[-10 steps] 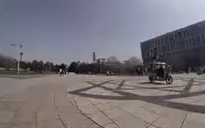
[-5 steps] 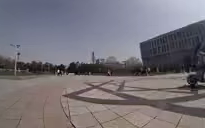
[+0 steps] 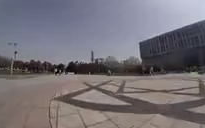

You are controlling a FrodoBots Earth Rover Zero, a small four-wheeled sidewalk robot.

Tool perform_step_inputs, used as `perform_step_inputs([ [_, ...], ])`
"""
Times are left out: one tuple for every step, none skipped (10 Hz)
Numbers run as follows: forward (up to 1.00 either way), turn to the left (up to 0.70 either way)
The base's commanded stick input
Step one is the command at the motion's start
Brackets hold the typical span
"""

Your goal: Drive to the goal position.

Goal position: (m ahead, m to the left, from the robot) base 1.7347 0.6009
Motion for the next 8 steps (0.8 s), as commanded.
perform_step_inputs([
  [0.7, 0.0],
  [0.7, 0.0],
  [0.7, 0.0],
  [0.7, 0.0],
  [0.7, 0.0],
  [0.7, 0.0],
  [0.7, 0.0],
  [0.7, 0.0],
])
